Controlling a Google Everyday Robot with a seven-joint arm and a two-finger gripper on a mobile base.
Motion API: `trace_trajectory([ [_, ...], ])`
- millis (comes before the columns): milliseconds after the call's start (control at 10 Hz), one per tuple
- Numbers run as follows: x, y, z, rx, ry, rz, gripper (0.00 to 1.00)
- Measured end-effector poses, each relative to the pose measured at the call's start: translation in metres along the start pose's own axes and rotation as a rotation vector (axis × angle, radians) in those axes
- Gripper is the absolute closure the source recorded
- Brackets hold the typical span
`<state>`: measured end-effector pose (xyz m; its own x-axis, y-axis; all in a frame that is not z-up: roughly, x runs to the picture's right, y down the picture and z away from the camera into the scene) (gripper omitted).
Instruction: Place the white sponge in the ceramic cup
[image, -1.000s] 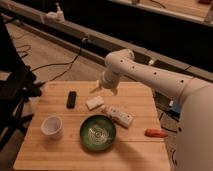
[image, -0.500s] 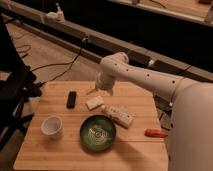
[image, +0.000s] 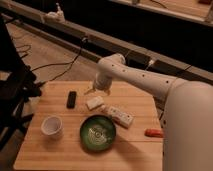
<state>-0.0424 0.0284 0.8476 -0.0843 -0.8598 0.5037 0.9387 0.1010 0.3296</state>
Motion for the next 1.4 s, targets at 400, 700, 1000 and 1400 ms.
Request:
trace_trajectory([
  [400,0.005,0.003,0.041,0.021,-0.034,-0.003,0.2],
  [700,0.005,0.01,0.058,0.027,-0.064,-0.006,0.2],
  [1000,0.006,0.011,0.058,0.024,-0.063,-0.006,0.2],
  [1400,0.017,0.032,0.081,0.085,-0.034,0.082,0.2],
])
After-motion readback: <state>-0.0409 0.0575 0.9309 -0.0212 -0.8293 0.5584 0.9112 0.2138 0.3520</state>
